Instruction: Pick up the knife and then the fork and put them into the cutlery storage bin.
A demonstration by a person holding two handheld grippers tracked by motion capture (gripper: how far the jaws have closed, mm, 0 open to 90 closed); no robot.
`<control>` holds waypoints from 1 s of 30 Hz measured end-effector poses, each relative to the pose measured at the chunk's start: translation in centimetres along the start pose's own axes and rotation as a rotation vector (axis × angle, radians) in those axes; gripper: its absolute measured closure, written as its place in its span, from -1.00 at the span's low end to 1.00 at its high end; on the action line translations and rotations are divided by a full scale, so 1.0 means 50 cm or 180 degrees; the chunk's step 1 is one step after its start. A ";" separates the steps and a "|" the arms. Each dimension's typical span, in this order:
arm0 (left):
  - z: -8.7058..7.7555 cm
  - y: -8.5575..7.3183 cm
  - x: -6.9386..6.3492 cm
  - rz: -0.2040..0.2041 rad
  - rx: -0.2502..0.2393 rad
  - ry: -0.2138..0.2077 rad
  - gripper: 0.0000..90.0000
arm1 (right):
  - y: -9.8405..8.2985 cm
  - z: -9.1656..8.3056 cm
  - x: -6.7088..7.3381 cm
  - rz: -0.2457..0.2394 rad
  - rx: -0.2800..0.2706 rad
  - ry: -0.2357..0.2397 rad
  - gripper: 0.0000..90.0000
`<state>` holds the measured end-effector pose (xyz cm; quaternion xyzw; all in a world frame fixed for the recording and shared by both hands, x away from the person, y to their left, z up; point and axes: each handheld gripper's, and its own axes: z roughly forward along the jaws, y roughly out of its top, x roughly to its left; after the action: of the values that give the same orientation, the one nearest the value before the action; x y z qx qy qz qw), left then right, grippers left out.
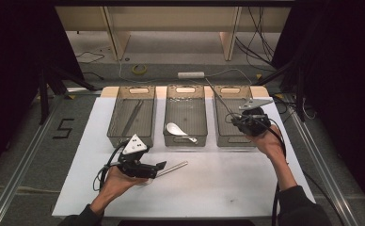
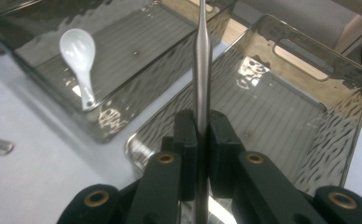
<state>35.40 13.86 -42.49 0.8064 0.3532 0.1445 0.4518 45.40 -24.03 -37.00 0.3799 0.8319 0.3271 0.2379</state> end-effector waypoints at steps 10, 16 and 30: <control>-0.009 -0.002 0.004 -0.0027 -0.0097 0.0075 -0.66 | 0.025 0.044 -0.043 0.0391 0.0152 -0.0067 0.87; -0.010 -0.004 0.003 -0.0007 -0.0075 0.0079 -0.66 | 0.017 0.072 -0.060 0.0580 0.0285 -0.0144 0.87; -0.013 -0.005 -0.001 0.0011 -0.0101 0.0085 -0.66 | -0.002 0.114 -0.070 0.0910 0.0530 -0.0215 0.87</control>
<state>34.89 14.33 -42.36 0.7977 0.3555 0.1617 0.4596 51.14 -24.76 -40.40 0.5236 0.7851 0.2746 0.1845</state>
